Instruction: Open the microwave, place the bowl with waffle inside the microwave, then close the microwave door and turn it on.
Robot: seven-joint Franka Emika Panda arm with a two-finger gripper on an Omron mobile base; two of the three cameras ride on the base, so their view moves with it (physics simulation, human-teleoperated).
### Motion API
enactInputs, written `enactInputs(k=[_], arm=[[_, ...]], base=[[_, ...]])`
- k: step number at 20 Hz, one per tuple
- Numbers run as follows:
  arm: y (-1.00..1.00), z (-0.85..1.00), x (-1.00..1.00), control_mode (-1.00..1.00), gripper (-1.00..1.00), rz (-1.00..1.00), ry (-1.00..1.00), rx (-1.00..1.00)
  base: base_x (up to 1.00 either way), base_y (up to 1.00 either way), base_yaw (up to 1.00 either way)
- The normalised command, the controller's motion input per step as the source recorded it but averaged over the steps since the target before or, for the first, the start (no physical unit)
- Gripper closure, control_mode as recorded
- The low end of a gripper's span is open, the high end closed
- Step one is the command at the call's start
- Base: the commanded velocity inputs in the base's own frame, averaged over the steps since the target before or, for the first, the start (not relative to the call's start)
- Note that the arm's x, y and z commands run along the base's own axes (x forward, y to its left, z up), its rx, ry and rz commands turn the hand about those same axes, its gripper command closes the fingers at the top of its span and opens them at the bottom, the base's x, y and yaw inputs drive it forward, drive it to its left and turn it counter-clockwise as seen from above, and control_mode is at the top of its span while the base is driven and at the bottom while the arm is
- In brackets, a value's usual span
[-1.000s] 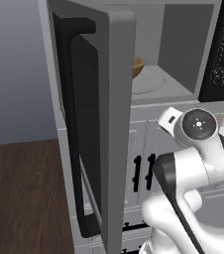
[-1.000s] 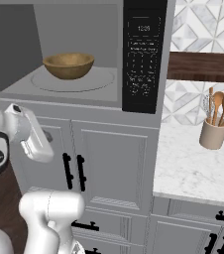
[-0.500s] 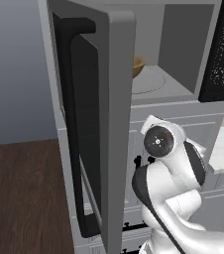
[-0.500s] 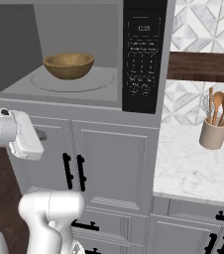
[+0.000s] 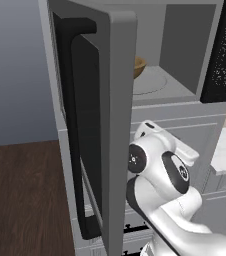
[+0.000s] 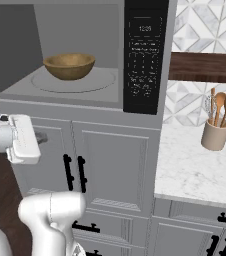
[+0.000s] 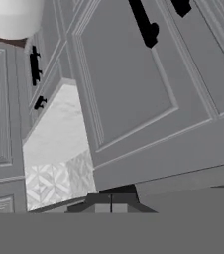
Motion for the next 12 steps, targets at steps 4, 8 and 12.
enactInputs(k=[4, 8, 12], arm=[[-0.52, -0.34, 0.0, -1.0, 1.0, 0.0, -0.17, -0.02], [-0.17, -0.44, 0.0, -1.0, 1.0, 0.0, -0.19, -0.09], [0.06, -0.57, 0.01, -1.0, 1.0, 0.0, -0.21, -0.19]], base=[[0.0, 0.0, 0.0], [0.0, 0.0, 0.0], [0.0, 0.0, 0.0]])
